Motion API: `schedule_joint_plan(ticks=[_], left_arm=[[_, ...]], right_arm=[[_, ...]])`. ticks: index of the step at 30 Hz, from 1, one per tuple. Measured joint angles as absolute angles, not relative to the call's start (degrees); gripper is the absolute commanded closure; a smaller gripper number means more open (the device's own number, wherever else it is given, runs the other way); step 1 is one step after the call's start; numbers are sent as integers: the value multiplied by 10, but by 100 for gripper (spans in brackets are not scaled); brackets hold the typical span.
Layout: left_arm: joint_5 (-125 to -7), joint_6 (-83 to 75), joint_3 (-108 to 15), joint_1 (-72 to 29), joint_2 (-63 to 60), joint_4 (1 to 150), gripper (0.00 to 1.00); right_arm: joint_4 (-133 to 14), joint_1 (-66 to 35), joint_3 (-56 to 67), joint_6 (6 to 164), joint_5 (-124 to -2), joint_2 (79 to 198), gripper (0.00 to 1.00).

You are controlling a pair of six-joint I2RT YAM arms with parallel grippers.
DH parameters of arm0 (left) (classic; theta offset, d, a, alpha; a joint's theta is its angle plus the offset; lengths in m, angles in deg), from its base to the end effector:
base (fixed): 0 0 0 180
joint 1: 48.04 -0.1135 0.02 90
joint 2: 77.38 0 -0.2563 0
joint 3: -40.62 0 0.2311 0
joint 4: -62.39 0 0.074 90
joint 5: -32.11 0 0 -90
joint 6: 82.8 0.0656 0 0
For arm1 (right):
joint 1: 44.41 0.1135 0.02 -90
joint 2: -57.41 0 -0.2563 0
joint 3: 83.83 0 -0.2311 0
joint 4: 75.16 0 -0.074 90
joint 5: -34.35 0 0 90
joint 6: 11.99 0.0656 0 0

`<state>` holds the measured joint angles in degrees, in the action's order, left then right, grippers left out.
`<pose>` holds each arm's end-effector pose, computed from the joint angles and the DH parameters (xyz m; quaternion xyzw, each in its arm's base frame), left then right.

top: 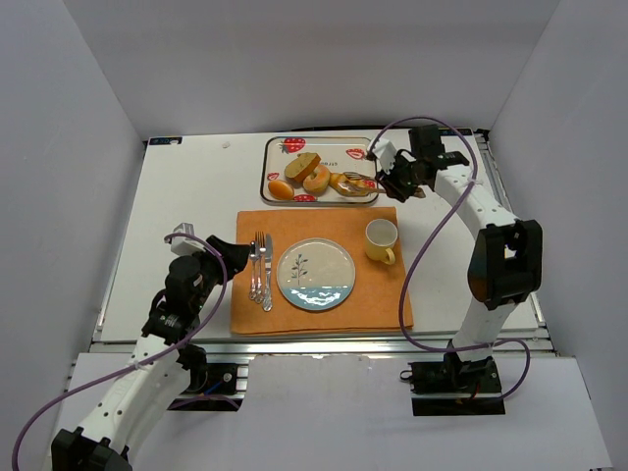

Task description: Place the bread

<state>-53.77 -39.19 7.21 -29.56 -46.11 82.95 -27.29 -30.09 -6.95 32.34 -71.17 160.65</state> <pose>0.1572 -0.0476 0.2111 -0.2159 0.7816 -0.2888 0.5089 0.3848 0.1163 0.2606 -0.5043 0.7769 0.0254 0.3760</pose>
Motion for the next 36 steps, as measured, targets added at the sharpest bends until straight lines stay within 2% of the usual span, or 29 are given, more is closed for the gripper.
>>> schedule_joint_plan(ticks=[15, 30, 33, 36], left_arm=[[-538, -393, 72, -296, -446, 817, 25], [-538, -394, 72, -296, -446, 817, 25], [-538, -393, 72, -296, -446, 817, 25], [-538, -393, 72, -296, -446, 817, 25]], right_arm=[[-269, -301, -69, 291, -670, 1609, 50], [-264, -301, -70, 279, -640, 1648, 50], [-259, -301, -70, 278, -635, 1654, 51], [-253, -300, -77, 276, -633, 1657, 60]])
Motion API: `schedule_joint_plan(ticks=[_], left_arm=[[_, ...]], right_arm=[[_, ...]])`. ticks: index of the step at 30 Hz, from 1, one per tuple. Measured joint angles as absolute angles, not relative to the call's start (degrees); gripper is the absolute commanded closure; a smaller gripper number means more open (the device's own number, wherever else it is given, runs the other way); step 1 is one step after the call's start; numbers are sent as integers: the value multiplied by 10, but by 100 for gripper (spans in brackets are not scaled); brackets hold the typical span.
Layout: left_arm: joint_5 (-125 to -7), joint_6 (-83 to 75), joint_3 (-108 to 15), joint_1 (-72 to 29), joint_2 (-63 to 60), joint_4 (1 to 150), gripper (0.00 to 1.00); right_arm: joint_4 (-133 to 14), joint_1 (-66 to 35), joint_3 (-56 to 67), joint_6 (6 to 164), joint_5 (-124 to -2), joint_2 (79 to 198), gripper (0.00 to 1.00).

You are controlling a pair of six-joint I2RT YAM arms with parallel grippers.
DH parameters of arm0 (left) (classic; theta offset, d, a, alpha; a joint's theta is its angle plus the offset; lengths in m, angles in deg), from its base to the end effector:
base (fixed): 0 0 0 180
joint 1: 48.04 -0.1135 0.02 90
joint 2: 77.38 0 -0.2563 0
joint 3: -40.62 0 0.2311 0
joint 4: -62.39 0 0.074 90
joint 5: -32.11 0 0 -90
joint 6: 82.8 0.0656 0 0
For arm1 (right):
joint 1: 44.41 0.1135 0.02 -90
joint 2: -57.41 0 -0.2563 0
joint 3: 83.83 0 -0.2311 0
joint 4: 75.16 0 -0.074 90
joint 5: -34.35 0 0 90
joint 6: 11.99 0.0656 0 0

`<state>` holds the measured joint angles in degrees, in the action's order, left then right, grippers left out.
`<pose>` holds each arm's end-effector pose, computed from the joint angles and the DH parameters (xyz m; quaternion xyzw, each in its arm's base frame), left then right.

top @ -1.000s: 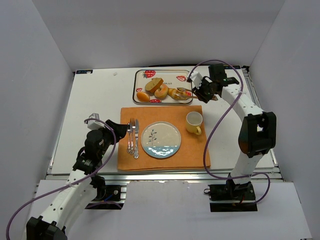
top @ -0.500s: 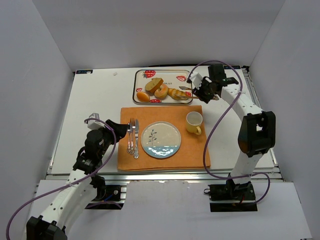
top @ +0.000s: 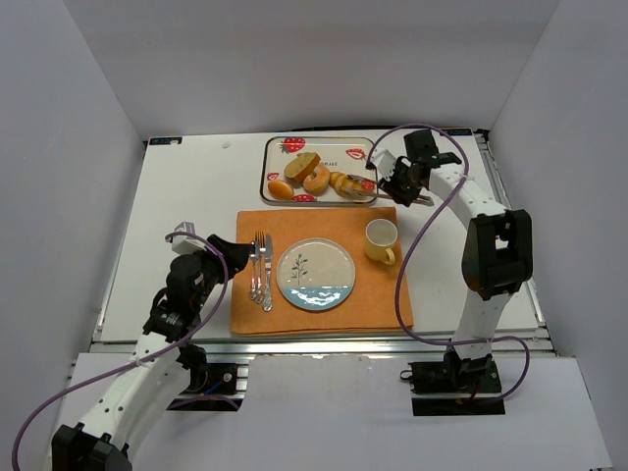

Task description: Place the bread

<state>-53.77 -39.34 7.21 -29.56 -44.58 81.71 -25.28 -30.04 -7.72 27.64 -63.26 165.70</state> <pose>0.1606 -0.0487 0.2101 -0.2172 0.7828 -0.2884 0.5068 0.3970 0.1107 0.2263 -0.5257 0.7912 -0.0345 0.3106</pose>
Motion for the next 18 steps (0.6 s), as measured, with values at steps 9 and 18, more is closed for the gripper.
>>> schedule_joint_plan(ticks=[9, 18], left_arm=[[-538, -393, 72, -296, -451, 818, 25], [-537, -394, 72, -296, -461, 820, 25]], right_arm=[[-233, -299, -106, 281, -640, 1659, 95], [-235, -299, -94, 301, -670, 1609, 100]])
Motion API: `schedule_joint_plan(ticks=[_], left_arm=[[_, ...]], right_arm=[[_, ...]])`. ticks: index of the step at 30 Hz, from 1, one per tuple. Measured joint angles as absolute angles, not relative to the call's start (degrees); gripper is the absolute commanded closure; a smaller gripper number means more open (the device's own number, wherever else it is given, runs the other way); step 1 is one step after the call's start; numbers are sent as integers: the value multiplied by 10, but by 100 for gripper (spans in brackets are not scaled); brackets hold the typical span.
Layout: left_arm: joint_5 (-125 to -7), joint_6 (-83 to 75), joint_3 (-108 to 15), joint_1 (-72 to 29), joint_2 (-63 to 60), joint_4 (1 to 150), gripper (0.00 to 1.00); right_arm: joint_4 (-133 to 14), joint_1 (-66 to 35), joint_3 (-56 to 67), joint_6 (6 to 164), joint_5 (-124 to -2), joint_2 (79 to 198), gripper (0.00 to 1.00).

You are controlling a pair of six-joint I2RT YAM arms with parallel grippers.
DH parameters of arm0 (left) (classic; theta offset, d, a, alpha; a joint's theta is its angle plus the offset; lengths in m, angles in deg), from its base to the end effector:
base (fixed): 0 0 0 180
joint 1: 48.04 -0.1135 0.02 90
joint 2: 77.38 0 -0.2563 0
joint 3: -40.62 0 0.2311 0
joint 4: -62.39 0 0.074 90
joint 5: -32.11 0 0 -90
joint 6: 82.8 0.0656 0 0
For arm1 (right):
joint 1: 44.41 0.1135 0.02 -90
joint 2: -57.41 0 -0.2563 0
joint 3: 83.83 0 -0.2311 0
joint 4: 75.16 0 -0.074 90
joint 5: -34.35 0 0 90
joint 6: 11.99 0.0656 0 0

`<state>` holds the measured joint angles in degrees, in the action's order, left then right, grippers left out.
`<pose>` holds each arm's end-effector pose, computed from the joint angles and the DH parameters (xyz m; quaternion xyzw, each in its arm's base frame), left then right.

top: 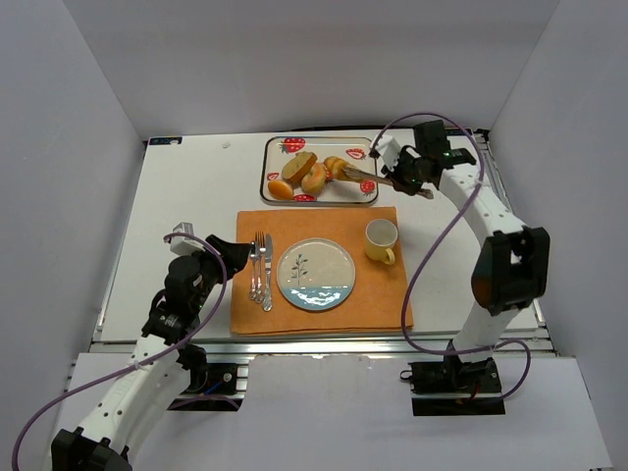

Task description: Place the bread

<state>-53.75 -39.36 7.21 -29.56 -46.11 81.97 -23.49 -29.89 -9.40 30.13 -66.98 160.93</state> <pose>0.1579 -0.0478 0.2134 -0.2162 0.7764 -0.2934 0.5143 0.3845 0.1129 0.2656 -0.5130 0.7812 -0.0098 0.3556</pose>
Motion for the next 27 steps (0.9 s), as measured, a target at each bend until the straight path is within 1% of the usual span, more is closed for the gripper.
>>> schedule_joint_plan(ticks=[4, 8, 12, 15, 18, 19, 21, 24, 25, 27], left_arm=[[-536, -394, 72, -296, -463, 822, 25], [-533, -393, 72, -296, -467, 822, 25], [-532, -393, 72, -296, -467, 822, 25], [-530, -393, 72, -296, -467, 824, 25], [-529, -393, 72, -296, -467, 826, 25], [-528, -393, 72, -296, -467, 826, 25], [-528, -393, 72, -296, -468, 826, 25], [-528, -393, 72, -296, -470, 827, 25], [-528, -393, 72, -296, -471, 829, 25], [-528, -393, 72, -296, -474, 831, 25]], right_arm=[[-240, -299, -63, 303, -714, 1526, 100], [-237, -291, -1, 284, -769, 1431, 100], [-197, -261, 63, 244, -815, 1374, 100], [-165, -222, 122, 212, -830, 1343, 97], [-136, -181, 182, 201, -831, 1315, 92], [-129, -173, 194, 201, -830, 1311, 89], [-123, -164, 210, 205, -827, 1307, 87], [-123, -158, 220, 211, -819, 1307, 77], [-123, -157, 221, 213, -815, 1307, 72], [-125, -154, 221, 216, -813, 1307, 67]])
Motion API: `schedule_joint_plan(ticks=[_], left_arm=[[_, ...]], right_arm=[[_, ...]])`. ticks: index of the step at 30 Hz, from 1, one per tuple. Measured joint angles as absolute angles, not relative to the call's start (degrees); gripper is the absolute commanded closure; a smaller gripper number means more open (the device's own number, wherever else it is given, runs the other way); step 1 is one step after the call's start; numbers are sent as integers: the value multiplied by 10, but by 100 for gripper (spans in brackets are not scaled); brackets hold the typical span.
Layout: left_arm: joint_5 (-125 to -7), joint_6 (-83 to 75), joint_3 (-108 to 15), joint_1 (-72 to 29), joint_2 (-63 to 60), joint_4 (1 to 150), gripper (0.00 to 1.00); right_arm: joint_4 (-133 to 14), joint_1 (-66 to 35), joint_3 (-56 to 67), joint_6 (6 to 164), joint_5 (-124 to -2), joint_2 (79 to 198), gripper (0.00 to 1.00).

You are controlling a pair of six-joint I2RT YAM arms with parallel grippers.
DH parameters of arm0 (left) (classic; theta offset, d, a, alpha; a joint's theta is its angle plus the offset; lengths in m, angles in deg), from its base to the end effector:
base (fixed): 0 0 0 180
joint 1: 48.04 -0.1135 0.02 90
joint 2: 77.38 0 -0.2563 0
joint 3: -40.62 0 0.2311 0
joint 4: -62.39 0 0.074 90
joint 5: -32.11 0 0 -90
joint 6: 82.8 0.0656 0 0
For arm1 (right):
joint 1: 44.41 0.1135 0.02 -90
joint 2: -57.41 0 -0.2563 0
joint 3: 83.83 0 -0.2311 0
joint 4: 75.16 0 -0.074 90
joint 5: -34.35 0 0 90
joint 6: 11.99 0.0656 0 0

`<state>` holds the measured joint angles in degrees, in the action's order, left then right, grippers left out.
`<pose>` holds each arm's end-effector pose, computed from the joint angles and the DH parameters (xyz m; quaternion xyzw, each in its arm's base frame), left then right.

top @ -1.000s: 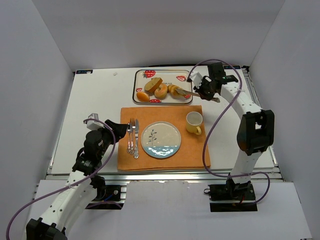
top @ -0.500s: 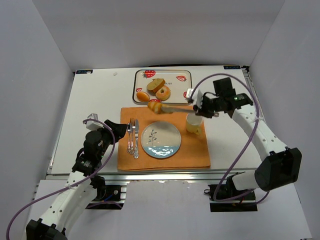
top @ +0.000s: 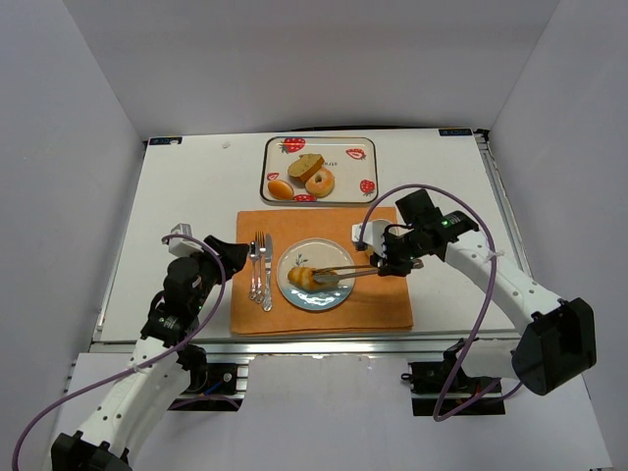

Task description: Place the bread

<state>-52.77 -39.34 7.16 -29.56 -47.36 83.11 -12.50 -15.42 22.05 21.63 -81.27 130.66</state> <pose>0.1553 -0.0457 0.2142 -0.2207 0.7741 -0.2880 0.5188 0.1963 0.1412 0.2451 -0.6809 0.6586 0.1527 0.2818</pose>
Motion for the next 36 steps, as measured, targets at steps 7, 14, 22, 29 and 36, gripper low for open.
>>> schedule_joint_plan(ticks=[7, 14, 22, 29, 36], left_arm=[[-527, -394, 72, -296, -480, 834, 25], [-525, -393, 72, -296, -481, 836, 25], [-525, -393, 71, -296, -484, 839, 25], [-524, -393, 71, -296, -494, 846, 25], [-523, -393, 71, -296, -507, 857, 25]], right_arm=[[-127, -154, 220, 221, -815, 1300, 58], [-126, -154, 197, 225, -828, 1296, 58], [-127, -154, 161, 227, -828, 1292, 56], [-126, -154, 161, 227, -828, 1292, 54], [-126, -154, 162, 227, -828, 1292, 53]])
